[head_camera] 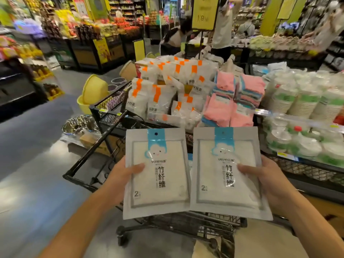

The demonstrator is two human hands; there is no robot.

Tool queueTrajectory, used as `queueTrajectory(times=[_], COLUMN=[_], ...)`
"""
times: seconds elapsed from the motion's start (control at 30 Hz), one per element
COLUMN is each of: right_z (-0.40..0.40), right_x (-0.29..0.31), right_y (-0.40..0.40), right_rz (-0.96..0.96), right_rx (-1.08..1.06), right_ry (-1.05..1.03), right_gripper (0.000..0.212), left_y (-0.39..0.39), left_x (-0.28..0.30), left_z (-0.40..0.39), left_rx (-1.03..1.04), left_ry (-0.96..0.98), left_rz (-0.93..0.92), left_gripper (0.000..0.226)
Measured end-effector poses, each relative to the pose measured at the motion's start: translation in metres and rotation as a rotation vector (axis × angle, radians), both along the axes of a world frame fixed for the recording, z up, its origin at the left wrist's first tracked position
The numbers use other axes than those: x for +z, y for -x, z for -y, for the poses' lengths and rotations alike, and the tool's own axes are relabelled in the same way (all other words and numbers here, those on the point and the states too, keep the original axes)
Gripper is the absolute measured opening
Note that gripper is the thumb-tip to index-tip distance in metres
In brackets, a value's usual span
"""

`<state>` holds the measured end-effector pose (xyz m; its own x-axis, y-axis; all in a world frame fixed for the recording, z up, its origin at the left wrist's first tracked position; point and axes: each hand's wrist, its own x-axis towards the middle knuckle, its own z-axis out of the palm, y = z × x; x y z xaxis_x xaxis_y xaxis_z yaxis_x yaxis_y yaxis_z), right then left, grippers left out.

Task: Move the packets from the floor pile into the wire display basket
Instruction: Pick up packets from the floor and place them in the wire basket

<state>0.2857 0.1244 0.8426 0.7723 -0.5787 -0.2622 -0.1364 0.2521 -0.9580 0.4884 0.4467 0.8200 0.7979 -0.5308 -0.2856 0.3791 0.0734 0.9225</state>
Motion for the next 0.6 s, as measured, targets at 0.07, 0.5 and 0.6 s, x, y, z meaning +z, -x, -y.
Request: queueTrajectory(times=[0.07, 0.5, 0.6], right_z=[0.003, 0.077, 0.093], right_x=[-0.011, -0.085, -0.11], right_y=[-0.018, -0.128, -0.146], right_rz=[-0.026, -0.1, -0.13], right_rx=[0.015, 0.054, 0.032], right_ry=[-0.016, -0.125, -0.126], right_gripper=[0.044, 0.042, 0.044], left_y=[-0.014, -0.098, -0.118], left_x=[-0.011, -0.078, -0.099], left_z=[-0.002, 0.056, 0.07], left_rx=[0.012, 0.114, 0.145], left_ry=[-0.022, -0.12, -0.185], left_rz=[-0.041, -0.171, -0.179], left_gripper=[0.041, 0.037, 0.035])
